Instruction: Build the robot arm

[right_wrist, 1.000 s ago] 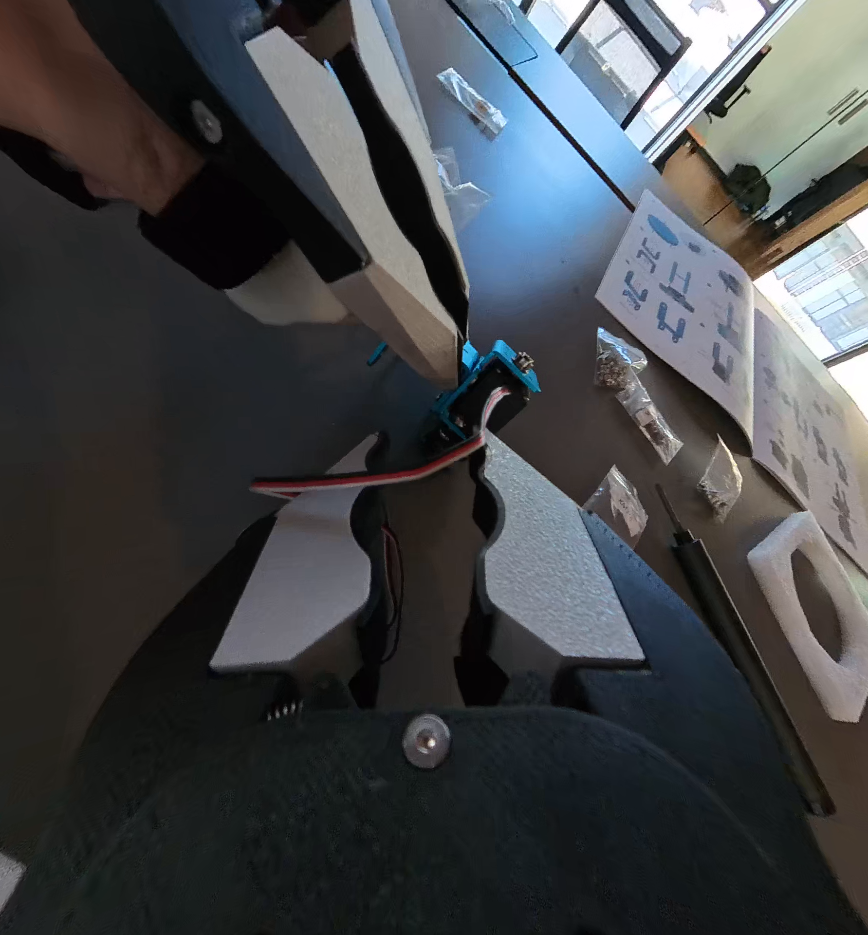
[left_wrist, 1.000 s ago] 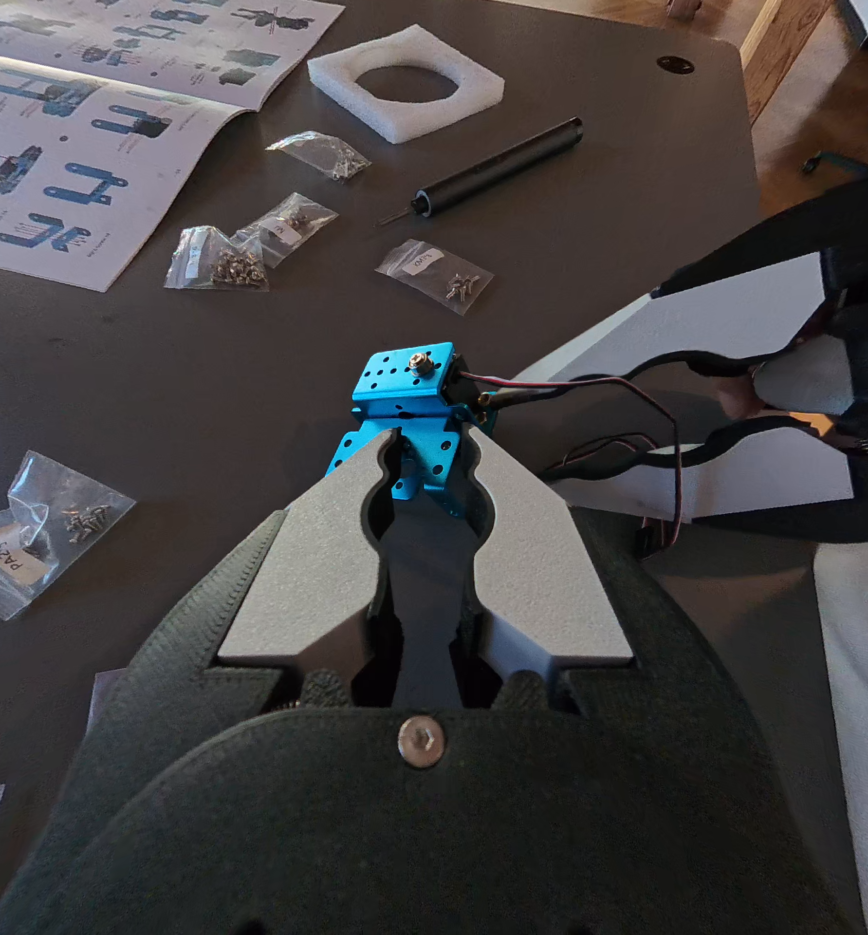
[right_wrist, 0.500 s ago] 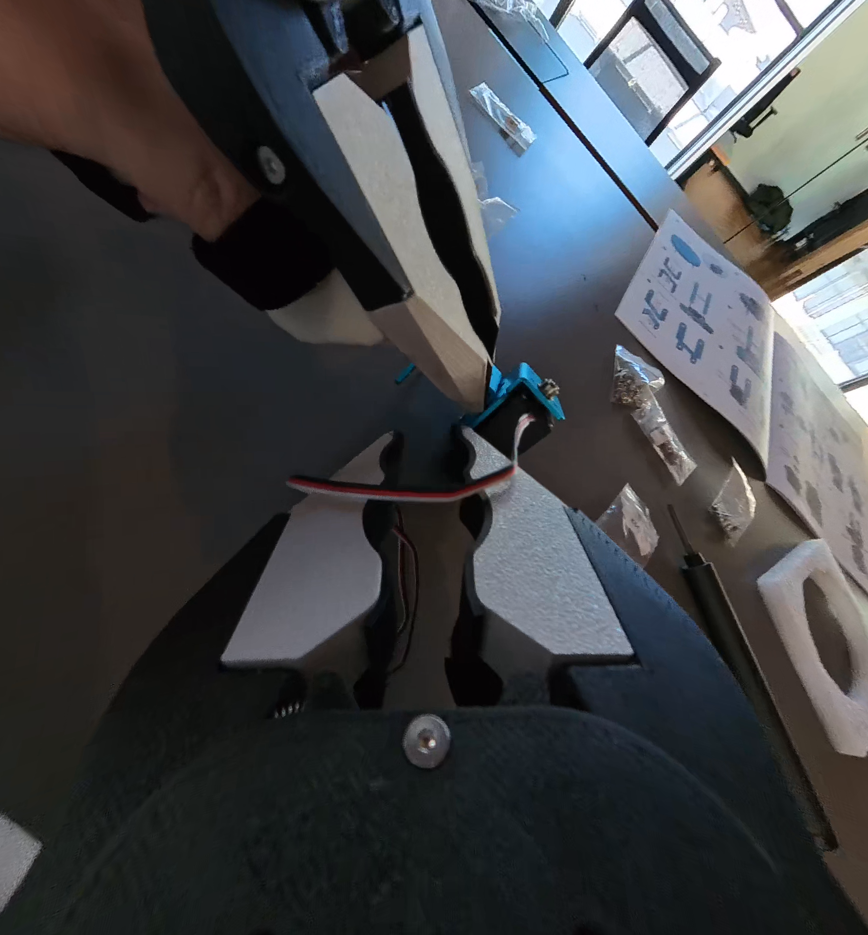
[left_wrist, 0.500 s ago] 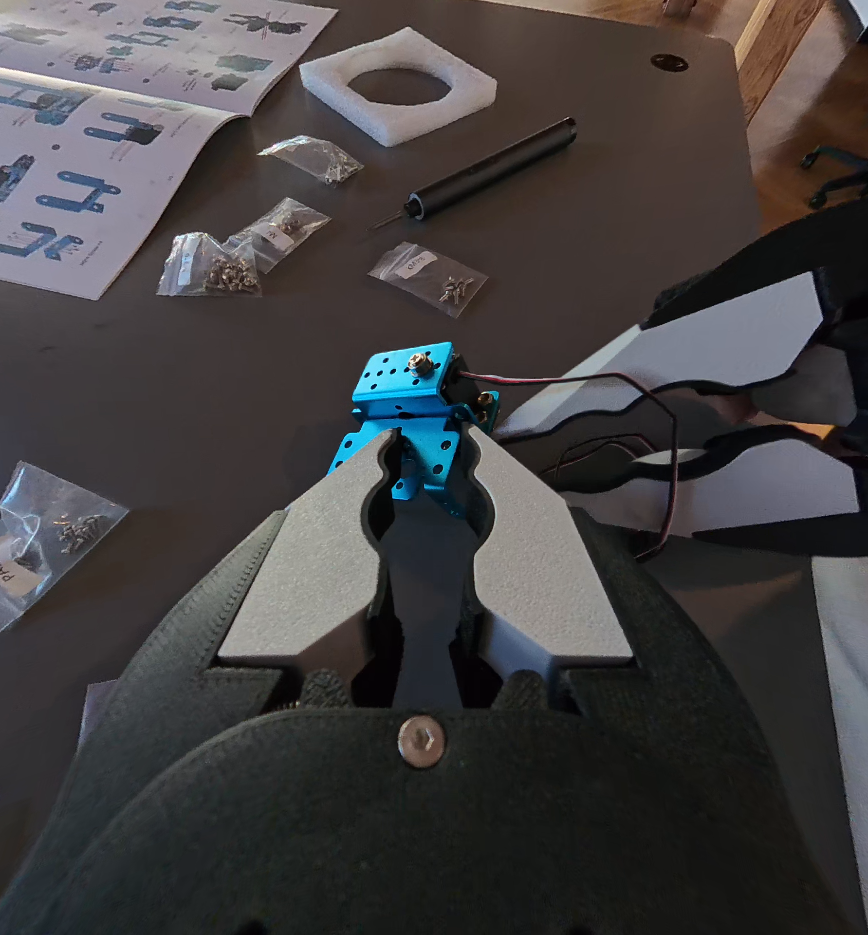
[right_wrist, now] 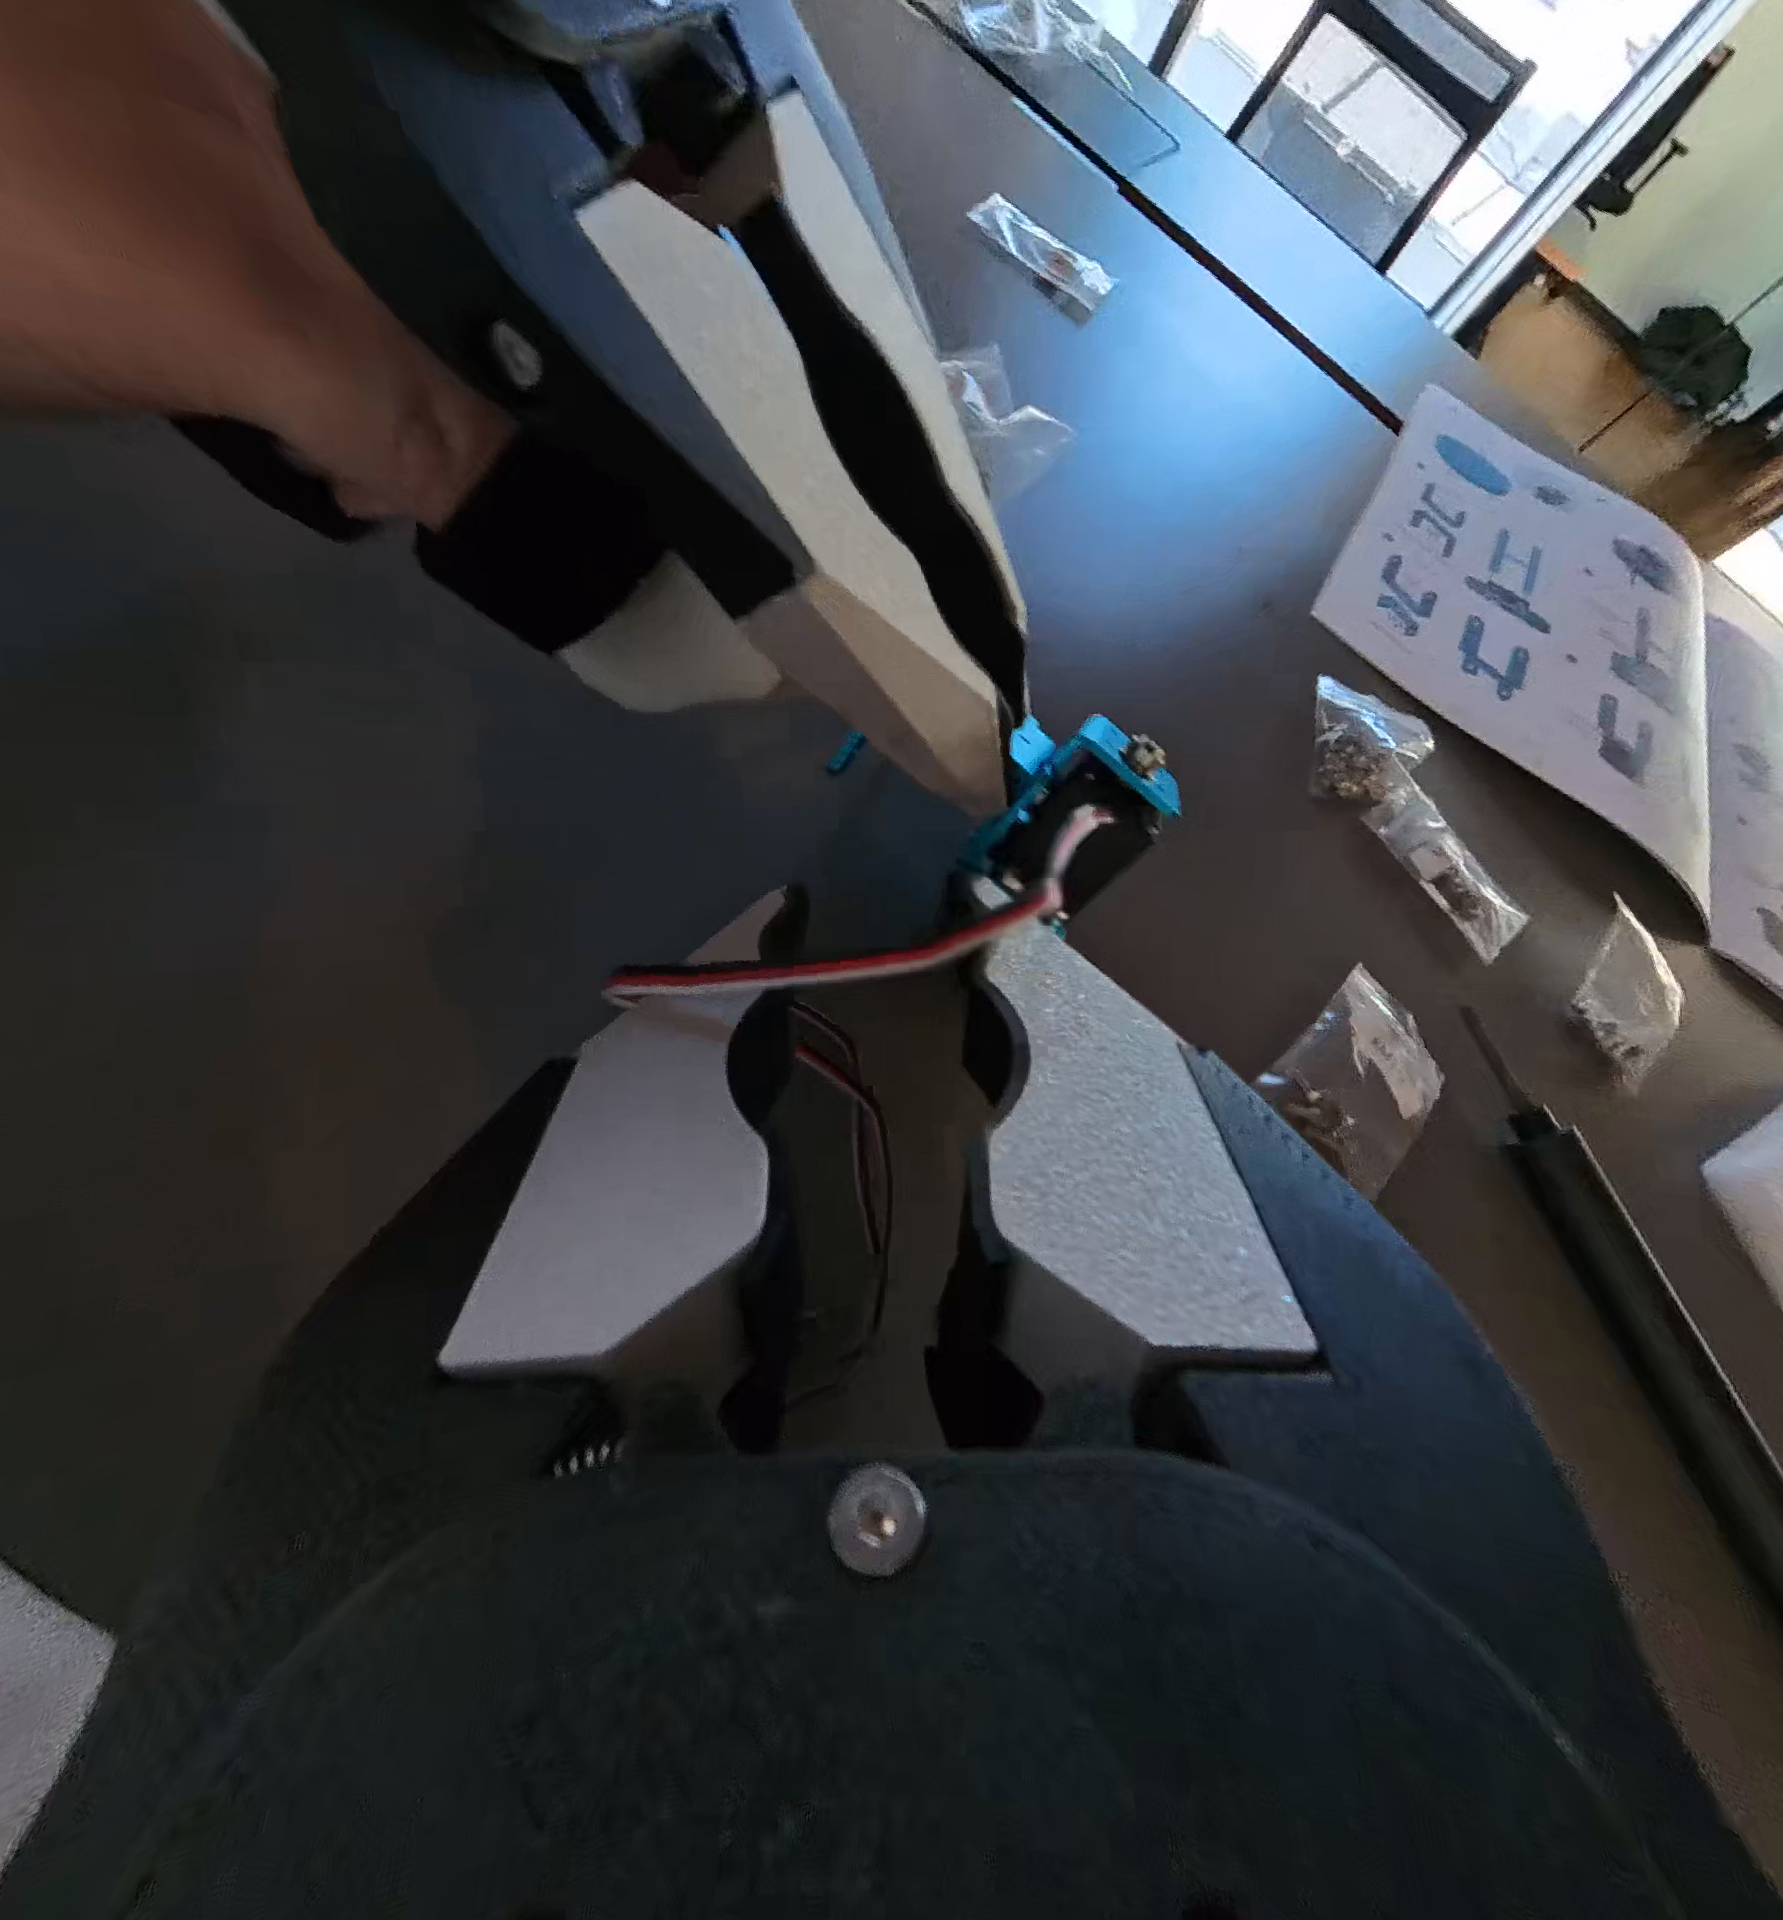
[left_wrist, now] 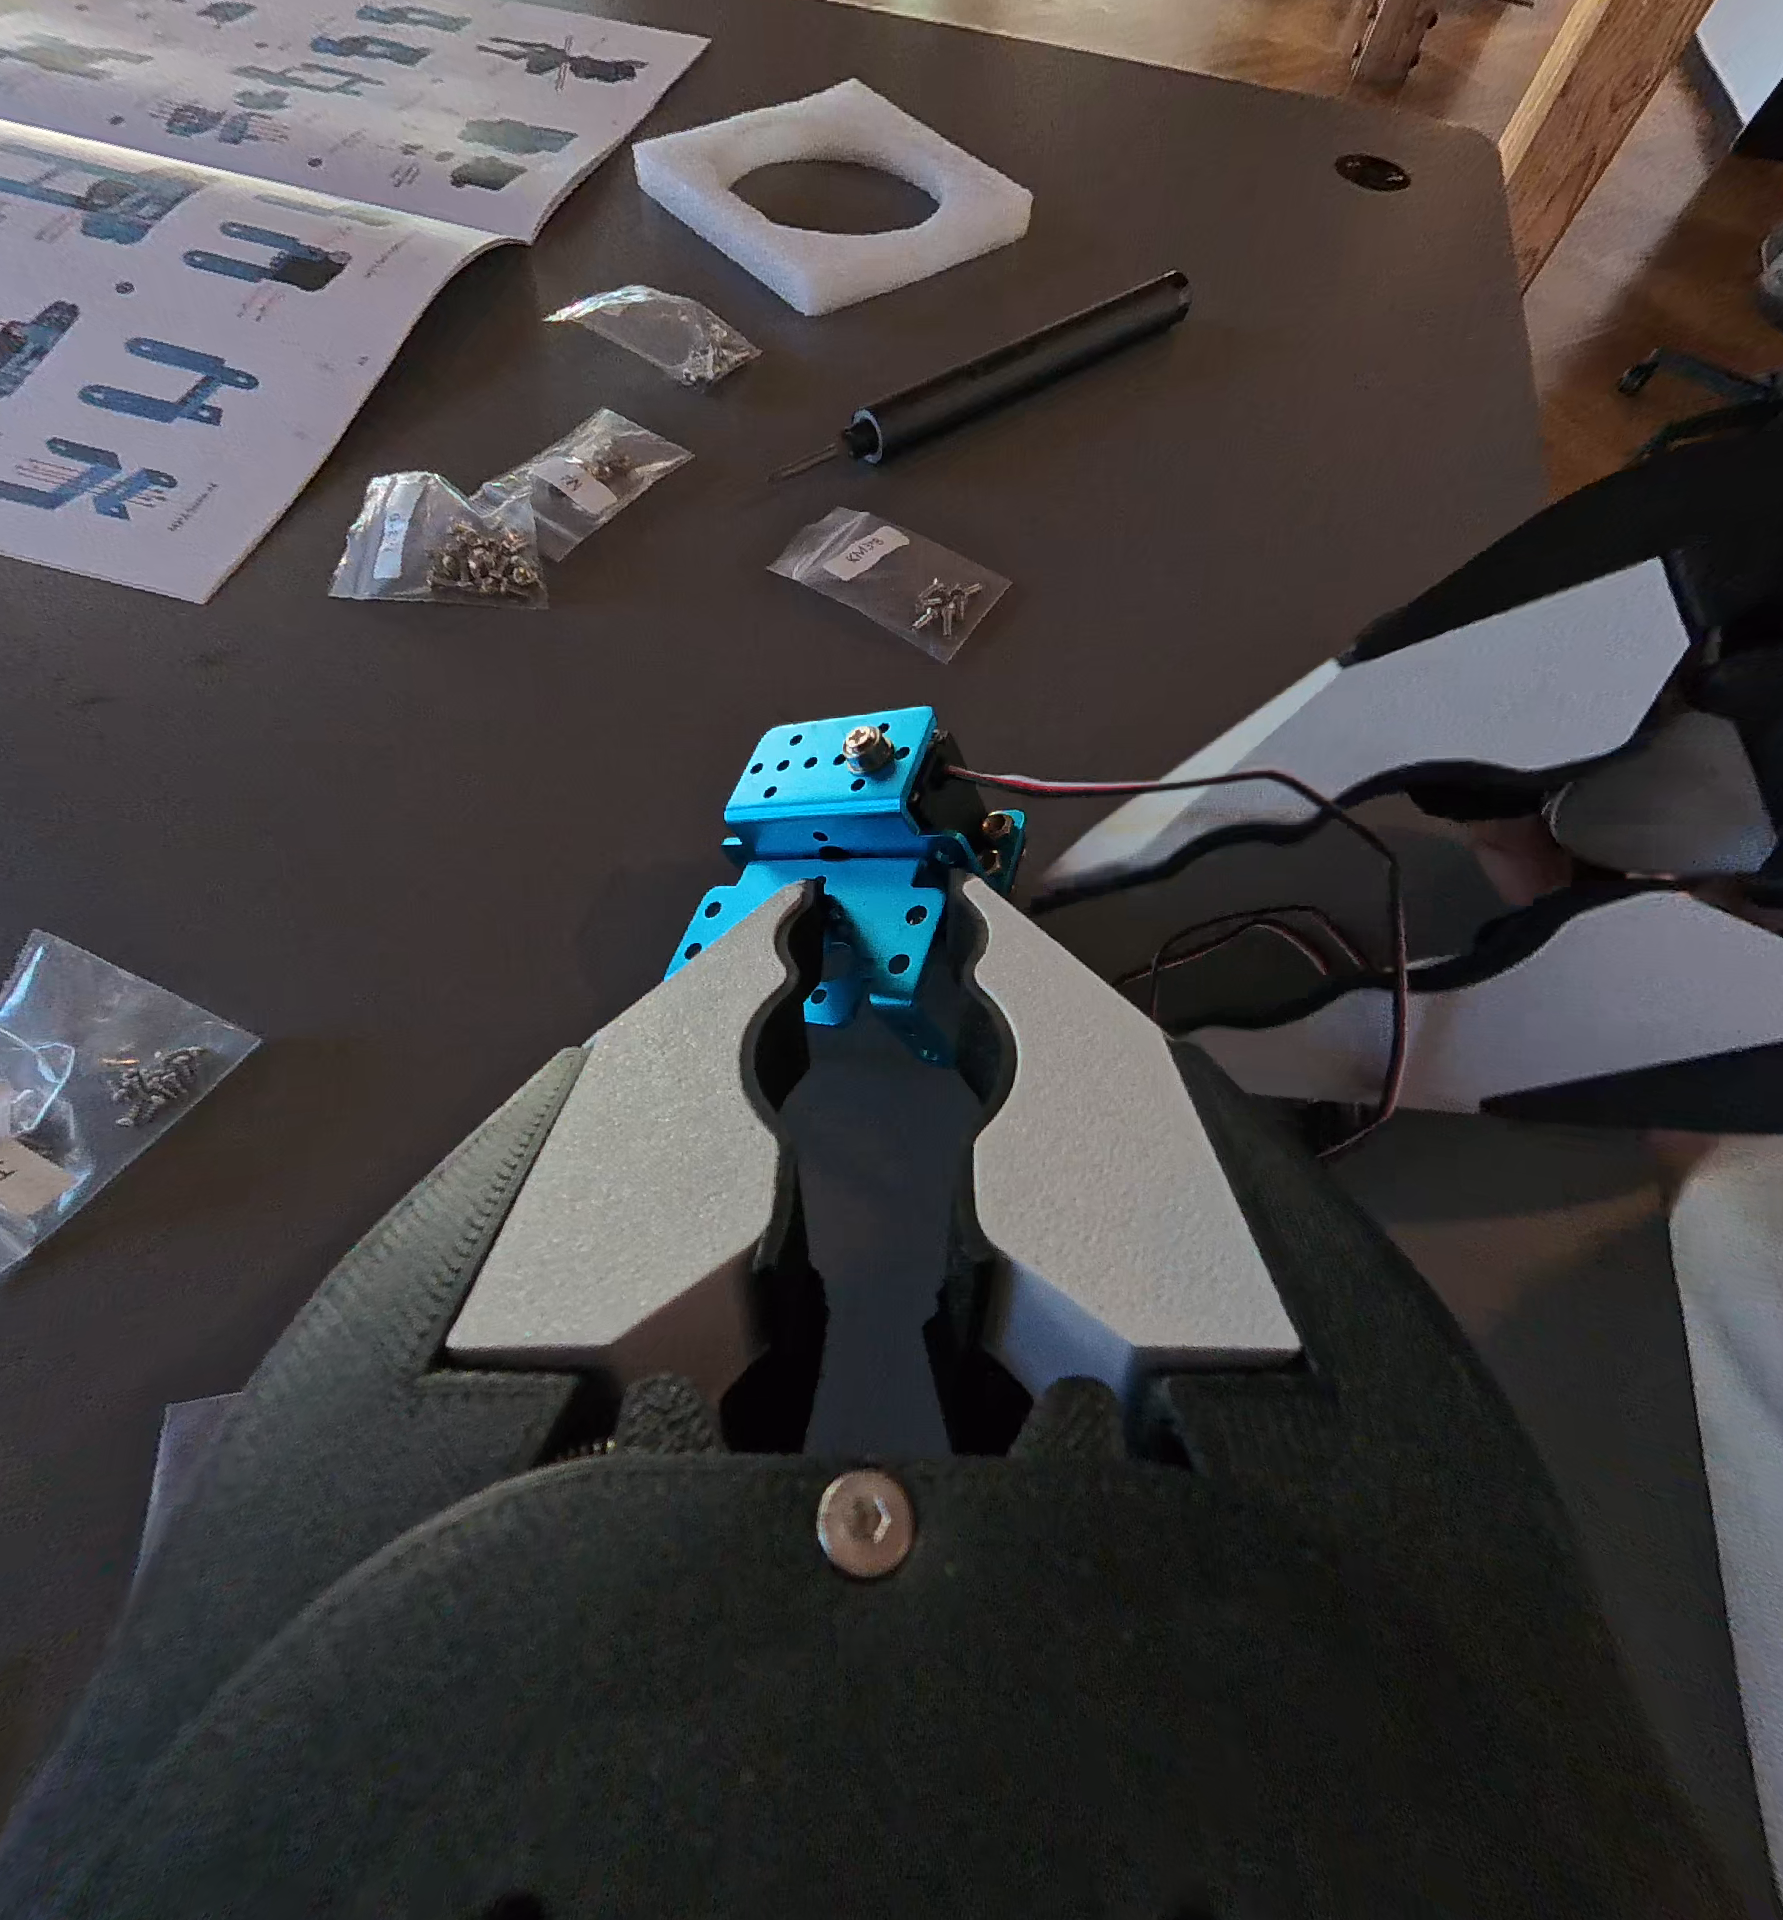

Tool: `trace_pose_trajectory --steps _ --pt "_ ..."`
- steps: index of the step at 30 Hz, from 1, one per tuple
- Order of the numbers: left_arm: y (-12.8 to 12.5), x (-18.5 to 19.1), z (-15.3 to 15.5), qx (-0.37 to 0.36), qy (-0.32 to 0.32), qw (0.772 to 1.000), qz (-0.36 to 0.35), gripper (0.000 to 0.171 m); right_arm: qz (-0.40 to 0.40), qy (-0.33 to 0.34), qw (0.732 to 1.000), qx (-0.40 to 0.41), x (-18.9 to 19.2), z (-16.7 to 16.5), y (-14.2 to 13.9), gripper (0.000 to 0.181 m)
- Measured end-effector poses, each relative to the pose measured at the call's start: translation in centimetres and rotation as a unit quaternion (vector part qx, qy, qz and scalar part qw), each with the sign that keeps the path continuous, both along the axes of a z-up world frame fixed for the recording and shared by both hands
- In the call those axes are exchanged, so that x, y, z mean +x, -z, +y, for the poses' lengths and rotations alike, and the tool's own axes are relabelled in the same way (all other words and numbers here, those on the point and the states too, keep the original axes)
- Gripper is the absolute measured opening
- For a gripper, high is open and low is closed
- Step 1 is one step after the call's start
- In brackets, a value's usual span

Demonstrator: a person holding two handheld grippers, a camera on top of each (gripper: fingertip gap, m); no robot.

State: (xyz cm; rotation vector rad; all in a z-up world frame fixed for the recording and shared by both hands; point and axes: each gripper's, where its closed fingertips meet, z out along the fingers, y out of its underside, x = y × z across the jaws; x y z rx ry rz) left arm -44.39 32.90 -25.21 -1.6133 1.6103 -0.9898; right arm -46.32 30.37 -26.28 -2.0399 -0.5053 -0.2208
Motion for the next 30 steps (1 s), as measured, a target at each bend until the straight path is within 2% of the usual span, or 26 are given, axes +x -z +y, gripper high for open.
trace_pose_trajectory --steps 2,6,8,11,12,14,16,18,21,23,26,30 --pt "0.0 -0.1 0.1 -0.004 0.0 1.0 -0.005 0.024 0.021 -0.002 1.0 -0.008 0.6 -0.6 0.1 0.032" --pt "-1.1 -0.1 0.5 -0.05 0.003 0.998 -0.033 0.029 0.155 -0.002 0.987 -0.034 2.2 -2.0 -0.1 0.039" --pt "-2.9 0.0 1.2 -0.081 -0.006 0.994 -0.071 0.031 0.204 0.015 0.975 -0.085 4.6 -2.5 0.2 0.041" --pt "-4.2 -0.4 2.8 -0.079 -0.033 0.994 -0.072 0.031 0.238 -0.022 0.949 -0.206 7.2 -3.3 -0.6 0.04" --pt "-4.2 -0.6 3.4 -0.067 -0.052 0.995 -0.06 0.032 0.212 -0.025 0.944 -0.253 8.6 -3.6 -0.9 0.039" --pt "-4.4 -0.8 4.2 -0.057 -0.09 0.994 -0.038 0.03 0.108 -0.036 0.931 -0.347 11.7 -4.5 -1.8 0.038" --pt "-4.4 -1.0 4.8 -0.048 -0.144 0.988 -0.005 0.03 -0.018 -0.044 0.898 -0.437 14.7 -5.7 -3.4 0.043" --pt "-5.0 -0.8 5.2 -0.03 -0.207 0.978 0.007 0.03 -0.141 -0.066 0.852 -0.5 17.2 -7.4 -5.8 0.038" --pt "-6.6 0.5 4.9 -0.005 -0.279 0.96 0.003 0.029 -0.284 -0.133 0.804 -0.505 18.5 -8.6 -9.3 0.018" --pt "-7.2 1.4 4.3 0.001 -0.315 0.949 0.009 0.029 -0.355 -0.189 0.767 -0.501 19.0 -9.5 -10.5 0.02" --pt "-7.3 2.7 3.1 0.002 -0.357 0.934 0.023 0.029 -0.388 -0.277 0.712 -0.516 20.5 -11.6 -10.5 0.021" --pt "-6.9 4.1 1.8 -0.015 -0.379 0.924 0.042 0.027 -0.389 -0.33 0.67 -0.54 24.3 -12.6 -9.6 0.027"
